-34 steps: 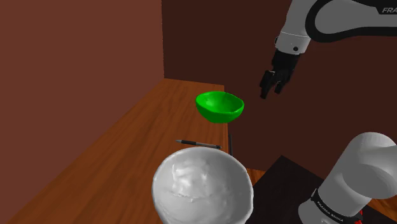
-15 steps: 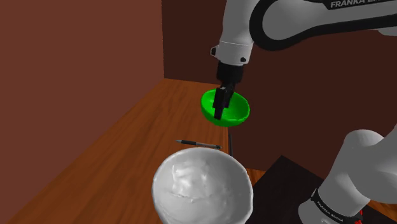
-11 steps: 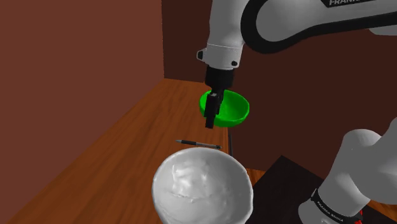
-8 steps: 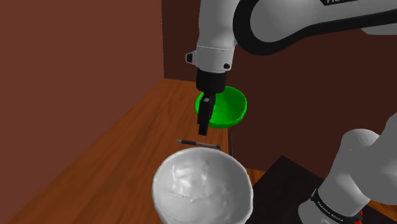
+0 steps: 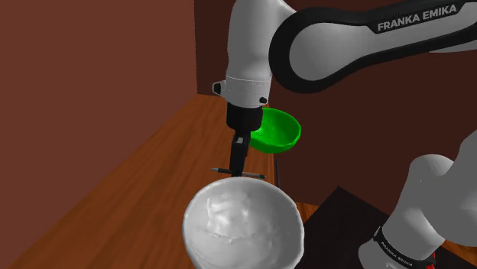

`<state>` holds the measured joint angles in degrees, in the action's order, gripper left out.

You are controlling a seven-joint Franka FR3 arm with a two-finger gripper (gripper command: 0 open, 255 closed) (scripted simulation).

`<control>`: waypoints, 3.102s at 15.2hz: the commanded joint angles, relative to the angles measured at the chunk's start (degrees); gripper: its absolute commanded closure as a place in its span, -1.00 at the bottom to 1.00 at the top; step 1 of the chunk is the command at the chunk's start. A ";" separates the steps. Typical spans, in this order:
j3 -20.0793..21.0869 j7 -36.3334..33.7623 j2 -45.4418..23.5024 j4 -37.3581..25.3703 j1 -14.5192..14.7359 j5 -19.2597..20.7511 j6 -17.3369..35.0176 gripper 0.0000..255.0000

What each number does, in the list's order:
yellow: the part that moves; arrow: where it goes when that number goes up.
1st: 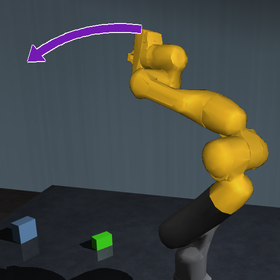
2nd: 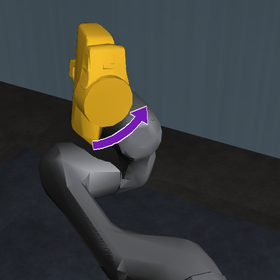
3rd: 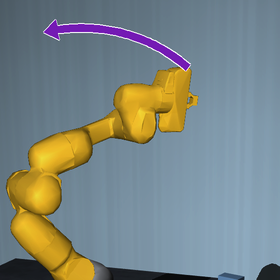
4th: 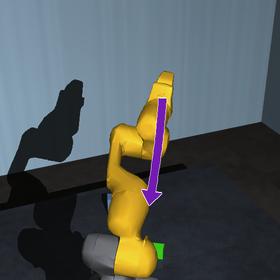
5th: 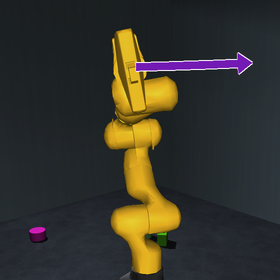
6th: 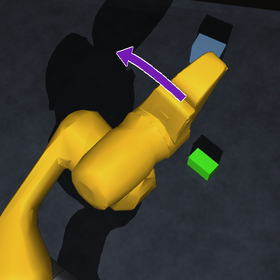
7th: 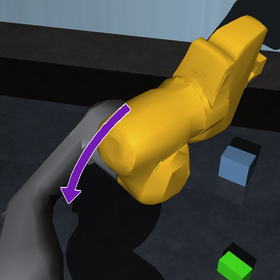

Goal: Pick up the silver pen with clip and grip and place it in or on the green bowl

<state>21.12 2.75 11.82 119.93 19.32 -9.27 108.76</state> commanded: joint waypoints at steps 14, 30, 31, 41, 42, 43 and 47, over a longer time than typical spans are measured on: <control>0.16 0.16 0.10 1.63 -0.05 -0.15 1.51 1.00; -0.37 -0.48 0.71 -6.43 -0.26 0.14 -7.11 1.00; -0.41 -0.54 0.70 -7.21 -0.29 0.17 -7.88 1.00; -0.67 -1.37 -0.15 -15.74 -0.51 0.67 -15.57 1.00; -0.68 -1.47 -0.31 -16.68 -0.53 0.73 -16.35 1.00; -0.69 -1.58 -0.48 -17.63 -0.55 0.79 -17.13 1.00; -0.68 -2.04 -1.33 -21.61 -0.61 1.09 -20.28 1.00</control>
<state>20.34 1.02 10.74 99.61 18.66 -8.25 89.52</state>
